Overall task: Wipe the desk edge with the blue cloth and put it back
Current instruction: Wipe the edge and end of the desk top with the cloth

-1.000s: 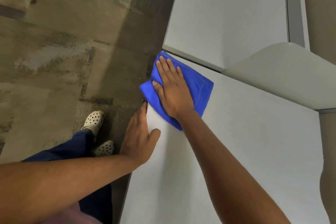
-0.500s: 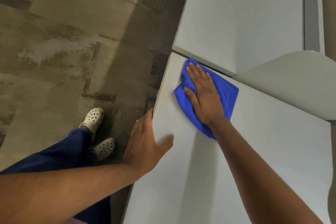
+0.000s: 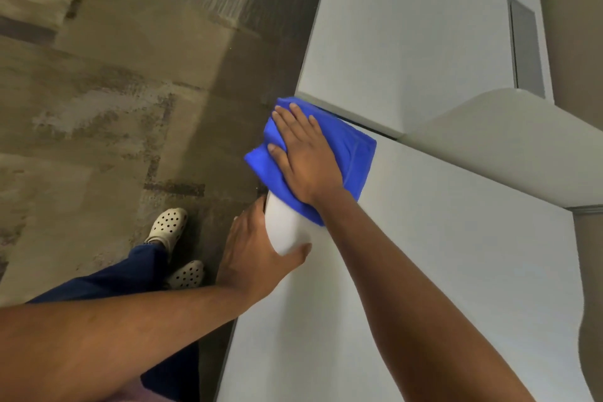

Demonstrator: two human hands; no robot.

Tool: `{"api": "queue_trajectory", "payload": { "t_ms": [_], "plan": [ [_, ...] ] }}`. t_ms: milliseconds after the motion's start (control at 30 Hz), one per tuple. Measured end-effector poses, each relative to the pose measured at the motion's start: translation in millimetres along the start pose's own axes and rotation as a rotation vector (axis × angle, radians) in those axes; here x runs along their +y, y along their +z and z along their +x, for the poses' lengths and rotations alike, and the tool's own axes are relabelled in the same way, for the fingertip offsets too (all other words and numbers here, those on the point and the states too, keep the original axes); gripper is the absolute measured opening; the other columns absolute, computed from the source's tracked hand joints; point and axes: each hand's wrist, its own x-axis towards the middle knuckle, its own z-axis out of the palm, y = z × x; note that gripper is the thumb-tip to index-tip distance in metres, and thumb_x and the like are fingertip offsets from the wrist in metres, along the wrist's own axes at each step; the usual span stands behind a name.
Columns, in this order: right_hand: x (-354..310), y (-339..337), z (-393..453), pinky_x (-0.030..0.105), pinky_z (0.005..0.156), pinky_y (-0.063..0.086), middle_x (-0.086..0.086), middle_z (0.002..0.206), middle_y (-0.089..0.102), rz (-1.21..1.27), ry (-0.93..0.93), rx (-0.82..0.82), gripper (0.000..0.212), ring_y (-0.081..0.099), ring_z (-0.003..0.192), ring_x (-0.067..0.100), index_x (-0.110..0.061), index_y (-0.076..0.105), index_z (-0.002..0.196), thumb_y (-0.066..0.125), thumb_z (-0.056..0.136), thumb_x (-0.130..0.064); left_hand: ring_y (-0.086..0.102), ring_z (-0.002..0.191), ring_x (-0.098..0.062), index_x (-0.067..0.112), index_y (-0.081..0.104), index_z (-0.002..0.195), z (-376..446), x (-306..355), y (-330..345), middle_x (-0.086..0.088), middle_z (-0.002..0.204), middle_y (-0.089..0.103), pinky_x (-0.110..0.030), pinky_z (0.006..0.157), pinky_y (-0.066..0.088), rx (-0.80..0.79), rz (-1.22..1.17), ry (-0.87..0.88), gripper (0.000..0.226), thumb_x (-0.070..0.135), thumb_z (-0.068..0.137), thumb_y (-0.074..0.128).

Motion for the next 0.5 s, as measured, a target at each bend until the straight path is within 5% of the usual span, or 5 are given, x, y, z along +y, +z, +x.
{"api": "queue_trajectory", "payload": {
  "t_ms": [133, 367, 500],
  "plan": [
    [20, -9, -4, 0.044, 0.134, 0.012, 0.002, 0.173, 0.032, 0.054, -0.062, 0.020, 0.062, 0.019, 0.164, 0.021, -0.015, 0.033, 0.166, 0.041, 0.111, -0.043, 0.058, 0.129, -0.023, 0.024, 0.042, 0.150, 2, -2, 2, 0.002, 0.140, 0.061, -0.048, 0.106, 0.052, 0.012, -0.016, -0.019, 0.105, 0.064, 0.065, 0.089],
    [59, -25, -12, 0.043, 0.123, 0.035, 0.008, 0.151, 0.059, 0.083, 0.245, 0.135, 0.073, 0.053, 0.140, 0.029, -0.014, 0.048, 0.154, 0.041, 0.101, -0.064, 0.052, 0.135, -0.019, 0.028, 0.036, 0.155, 0, -6, 1, 0.003, 0.147, 0.056, -0.047, 0.111, 0.050, -0.003, -0.025, 0.012, 0.111, 0.073, 0.066, 0.085],
    [91, -33, -29, 0.042, 0.119, 0.038, 0.009, 0.139, 0.065, 0.006, 0.311, 0.134, 0.074, 0.057, 0.130, 0.031, -0.011, 0.056, 0.144, 0.033, 0.100, -0.066, 0.046, 0.142, -0.020, 0.026, 0.030, 0.159, 0, -7, 3, 0.002, 0.155, 0.050, -0.045, 0.118, 0.045, 0.000, -0.015, 0.011, 0.119, 0.079, 0.066, 0.082]
  ]
}}
